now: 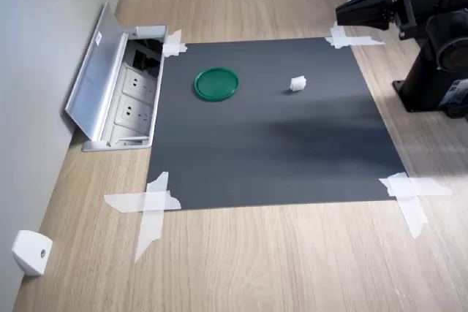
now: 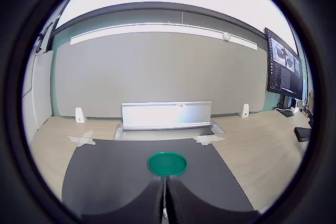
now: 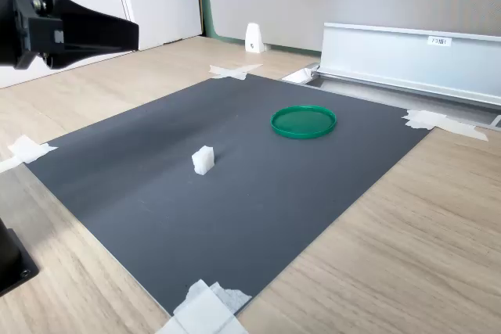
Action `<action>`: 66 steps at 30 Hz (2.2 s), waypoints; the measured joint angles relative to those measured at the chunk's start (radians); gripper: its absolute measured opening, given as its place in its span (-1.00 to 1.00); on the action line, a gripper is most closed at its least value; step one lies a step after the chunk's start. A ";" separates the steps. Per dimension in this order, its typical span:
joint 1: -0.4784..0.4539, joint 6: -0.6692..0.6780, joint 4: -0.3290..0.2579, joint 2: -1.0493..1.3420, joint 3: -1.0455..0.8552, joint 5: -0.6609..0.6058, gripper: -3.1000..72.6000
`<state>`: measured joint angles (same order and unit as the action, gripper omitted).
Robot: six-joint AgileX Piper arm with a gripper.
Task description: Grasp a white terminal and put it on the green lid.
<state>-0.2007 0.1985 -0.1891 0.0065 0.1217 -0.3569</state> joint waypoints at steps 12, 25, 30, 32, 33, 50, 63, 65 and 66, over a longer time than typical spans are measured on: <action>0.000 0.000 0.000 0.000 0.000 0.001 -0.94; 0.000 0.000 -0.003 -0.001 -0.002 0.001 -0.94; 0.000 0.000 -0.004 -0.011 -0.033 -0.003 -0.94; 0.000 0.000 -0.004 -0.011 -0.033 -0.001 -0.94; 0.000 0.000 -0.004 -0.011 -0.033 -0.002 -0.94; 0.000 0.000 0.010 -0.125 0.071 -0.019 -0.94; 0.000 0.001 0.150 -0.601 0.485 -0.440 -0.94; 0.000 0.019 0.151 -0.662 0.522 -0.494 -0.94; 0.000 0.040 0.152 -0.694 0.539 -0.520 -0.94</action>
<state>-0.2007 0.2383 -0.0369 -0.6878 0.6608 -0.8768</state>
